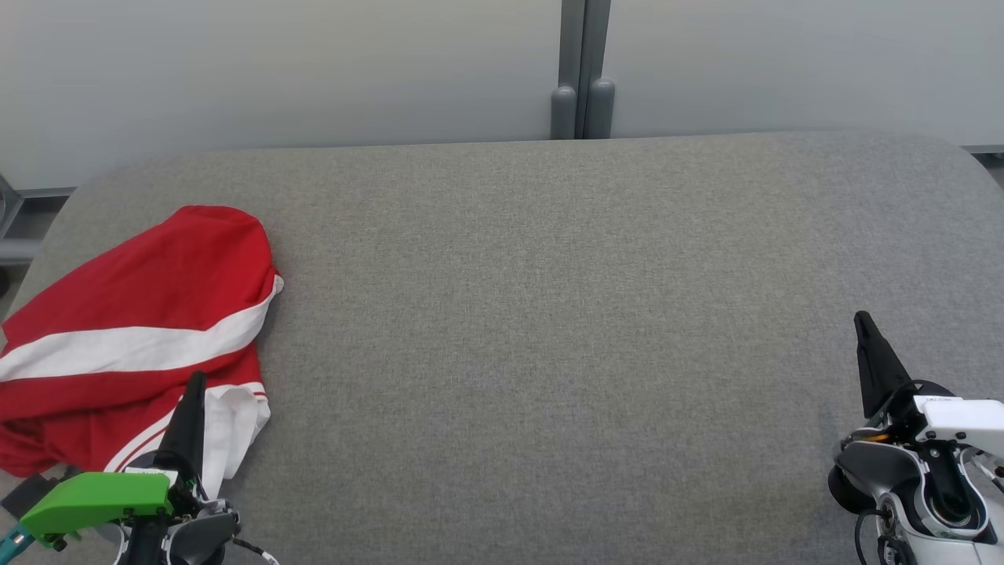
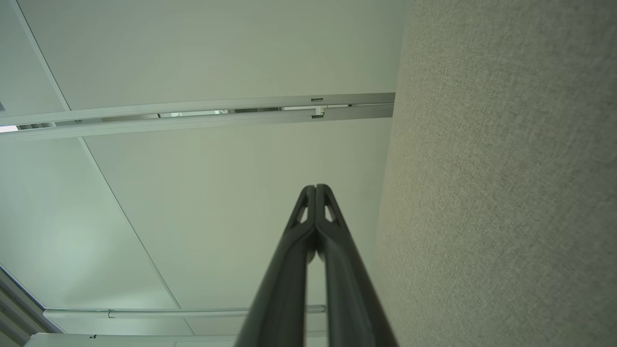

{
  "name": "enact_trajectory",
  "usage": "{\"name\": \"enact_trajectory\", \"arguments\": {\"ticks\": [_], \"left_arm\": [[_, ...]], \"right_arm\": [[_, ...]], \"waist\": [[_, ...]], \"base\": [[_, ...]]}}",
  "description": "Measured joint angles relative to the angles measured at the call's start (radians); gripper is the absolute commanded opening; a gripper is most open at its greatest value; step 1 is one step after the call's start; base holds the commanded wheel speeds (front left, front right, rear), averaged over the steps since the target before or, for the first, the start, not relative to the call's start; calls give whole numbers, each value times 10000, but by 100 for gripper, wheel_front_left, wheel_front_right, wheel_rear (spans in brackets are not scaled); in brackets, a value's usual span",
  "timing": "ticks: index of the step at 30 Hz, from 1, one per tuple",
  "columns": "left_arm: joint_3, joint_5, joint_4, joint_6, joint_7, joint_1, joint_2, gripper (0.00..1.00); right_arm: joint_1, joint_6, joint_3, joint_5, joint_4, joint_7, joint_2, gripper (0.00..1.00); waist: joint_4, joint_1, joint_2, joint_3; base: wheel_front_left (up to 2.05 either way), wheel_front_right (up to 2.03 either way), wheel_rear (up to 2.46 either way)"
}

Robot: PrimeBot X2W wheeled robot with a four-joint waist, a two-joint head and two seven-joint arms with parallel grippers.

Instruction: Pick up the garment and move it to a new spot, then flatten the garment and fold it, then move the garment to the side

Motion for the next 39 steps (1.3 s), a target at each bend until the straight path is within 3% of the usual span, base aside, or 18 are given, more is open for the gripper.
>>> {"name": "enact_trajectory", "arguments": {"ticks": [9, 10, 26, 39], "left_arm": [[-2, 2, 130, 15, 6, 70, -25, 0], [-2, 2, 232, 17, 6, 166, -63, 100], [-316, 33, 284, 21, -284, 402, -173, 100], [-913, 1310, 111, 21, -882, 401, 50, 100]], "right_arm": [[58, -36, -4, 0, 128, 2, 46, 0], [164, -40, 0, 0, 232, 2, 86, 100], [428, -40, 130, -412, 165, -395, 167, 100], [582, -44, 341, -2477, -272, -903, -320, 100]], "waist": [[0, 0, 0, 0], [0, 0, 0, 0], [-43, 0, 0, 1], [-95, 0, 0, 25]], "base": [[0, 0, 0], [0, 0, 0], [0, 0, 0], [0, 0, 0]]}}
